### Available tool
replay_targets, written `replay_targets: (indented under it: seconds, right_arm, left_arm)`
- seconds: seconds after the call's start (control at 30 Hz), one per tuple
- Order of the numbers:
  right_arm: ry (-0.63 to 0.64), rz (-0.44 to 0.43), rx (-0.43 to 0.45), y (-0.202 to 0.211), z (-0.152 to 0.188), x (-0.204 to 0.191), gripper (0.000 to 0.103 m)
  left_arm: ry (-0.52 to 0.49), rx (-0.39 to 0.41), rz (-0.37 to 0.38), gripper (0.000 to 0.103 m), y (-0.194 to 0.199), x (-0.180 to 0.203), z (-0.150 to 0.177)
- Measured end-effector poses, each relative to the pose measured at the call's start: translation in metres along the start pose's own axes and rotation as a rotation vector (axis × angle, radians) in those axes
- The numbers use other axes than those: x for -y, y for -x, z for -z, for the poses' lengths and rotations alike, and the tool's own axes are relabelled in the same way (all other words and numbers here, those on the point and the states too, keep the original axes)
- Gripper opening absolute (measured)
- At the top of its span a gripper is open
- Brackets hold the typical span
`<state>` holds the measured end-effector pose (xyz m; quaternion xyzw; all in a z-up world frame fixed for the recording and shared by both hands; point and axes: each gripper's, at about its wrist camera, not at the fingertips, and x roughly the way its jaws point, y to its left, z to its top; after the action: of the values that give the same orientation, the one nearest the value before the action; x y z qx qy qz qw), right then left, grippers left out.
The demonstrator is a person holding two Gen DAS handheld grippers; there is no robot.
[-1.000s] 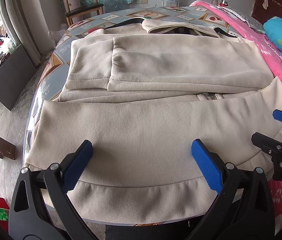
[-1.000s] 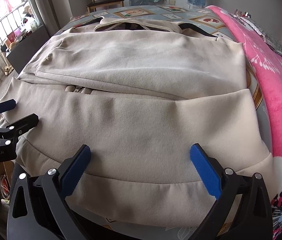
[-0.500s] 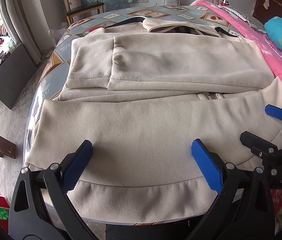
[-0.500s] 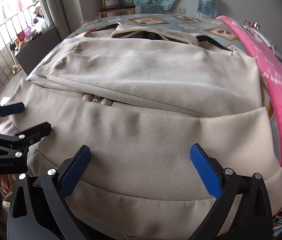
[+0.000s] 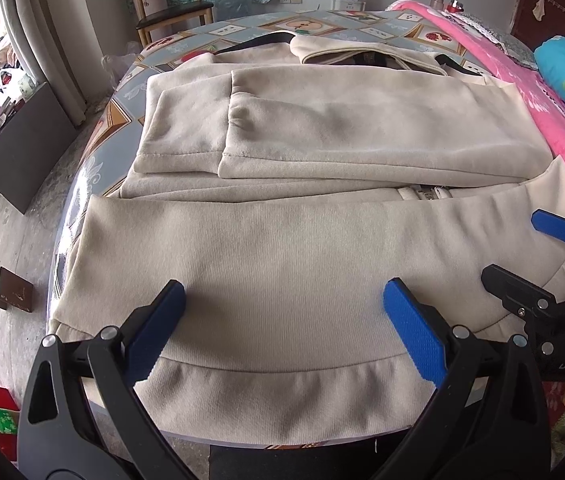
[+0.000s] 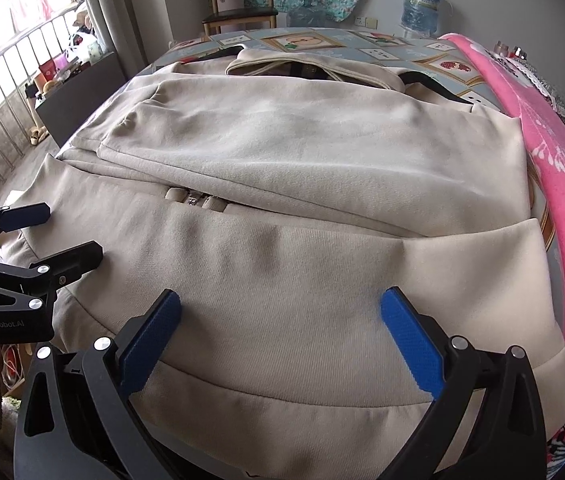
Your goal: Fold large clothes
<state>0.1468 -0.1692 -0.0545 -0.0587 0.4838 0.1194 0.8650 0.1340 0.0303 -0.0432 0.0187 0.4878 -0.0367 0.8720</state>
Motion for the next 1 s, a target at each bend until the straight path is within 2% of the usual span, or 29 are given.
replay_targets:
  seconds: [0.37,0.53,0.67,0.83,0.87,0.93,1.0]
  right_arm:
    - [0.002,0.0,-0.011,0.0,-0.001,0.0,0.098]
    - [0.001,0.0,-0.02,-0.001,-0.001,0.0,0.098]
    - [0.001,0.0,-0.026,0.0,-0.002,0.0,0.098]
    - [0.005,0.0,-0.039,-0.001,-0.003,-0.001,0.098]
    - [0.006,0.0,-0.042,-0.001,-0.003,-0.001,0.098]
    - [0.007,-0.001,-0.047,-0.002,-0.004,-0.001,0.098]
    - [0.006,-0.001,-0.05,-0.002,-0.004,-0.001,0.098]
  left_arm:
    - [-0.063,0.083,0.029,0.097,0.012,-0.009,0.01]
    - [-0.004,0.2,0.074,0.096,0.045,-0.052,0.021]
    - [0.01,0.225,0.072,0.095,0.054,-0.085,0.029]
    - [-0.042,0.186,0.028,0.071,0.046,-0.103,0.027]
    - [-0.037,0.181,0.04,0.069,0.045,-0.107,0.026]
    - [-0.011,0.169,0.097,0.057,0.041,-0.116,0.023]
    - [0.019,0.16,0.151,0.052,0.036,-0.123,0.022]
